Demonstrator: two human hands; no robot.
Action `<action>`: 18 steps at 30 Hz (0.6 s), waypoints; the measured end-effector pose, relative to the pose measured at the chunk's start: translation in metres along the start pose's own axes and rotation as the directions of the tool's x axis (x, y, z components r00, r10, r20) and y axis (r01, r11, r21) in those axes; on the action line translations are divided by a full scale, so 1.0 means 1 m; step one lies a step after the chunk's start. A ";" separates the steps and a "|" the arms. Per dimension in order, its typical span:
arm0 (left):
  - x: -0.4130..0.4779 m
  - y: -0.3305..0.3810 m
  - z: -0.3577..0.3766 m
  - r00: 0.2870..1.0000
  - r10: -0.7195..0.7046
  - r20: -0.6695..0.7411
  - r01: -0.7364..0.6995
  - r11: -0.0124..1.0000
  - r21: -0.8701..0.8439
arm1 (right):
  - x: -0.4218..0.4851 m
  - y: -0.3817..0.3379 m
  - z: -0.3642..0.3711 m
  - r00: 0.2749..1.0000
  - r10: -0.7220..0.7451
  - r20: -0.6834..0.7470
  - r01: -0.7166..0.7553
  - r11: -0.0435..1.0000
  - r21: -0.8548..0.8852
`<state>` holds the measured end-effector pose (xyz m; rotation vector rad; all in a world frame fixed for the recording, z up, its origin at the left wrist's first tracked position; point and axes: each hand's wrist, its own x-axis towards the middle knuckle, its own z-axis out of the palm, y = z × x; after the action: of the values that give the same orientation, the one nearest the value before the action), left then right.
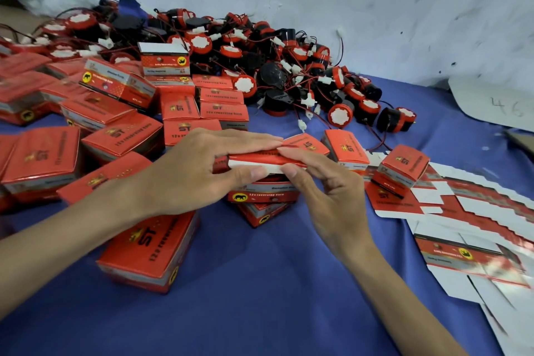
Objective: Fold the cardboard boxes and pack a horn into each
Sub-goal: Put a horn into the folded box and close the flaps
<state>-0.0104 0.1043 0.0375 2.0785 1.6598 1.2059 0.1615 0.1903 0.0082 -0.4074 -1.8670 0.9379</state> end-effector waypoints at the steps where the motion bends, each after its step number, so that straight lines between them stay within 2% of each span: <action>1: -0.001 -0.002 0.002 1.000 0.022 0.007 -0.022 1.000 0.013 | -0.001 0.001 0.000 1.000 0.006 0.008 -0.006 1.000 0.008; 7: -0.004 -0.007 0.005 0.989 0.147 0.012 -0.147 0.986 0.080 | -0.002 0.002 -0.007 0.998 -0.002 0.067 0.001 1.000 0.015; 11: -0.005 -0.008 0.005 0.986 0.167 0.004 -0.166 0.982 0.087 | -0.003 0.004 -0.006 0.997 -0.030 0.065 0.029 0.999 0.013; 16: -0.004 -0.009 0.005 0.984 0.176 0.014 -0.176 0.981 0.075 | -0.003 0.006 -0.004 0.997 0.060 0.040 -0.065 0.987 0.147; 18: -0.004 -0.009 0.005 0.980 0.197 0.020 -0.198 0.976 0.094 | -0.003 0.005 -0.005 0.997 0.072 0.039 -0.077 0.986 0.151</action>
<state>-0.0137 0.1054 0.0267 2.3515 1.5655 1.1897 0.1661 0.1939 0.0038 -0.3729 -1.8055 1.1359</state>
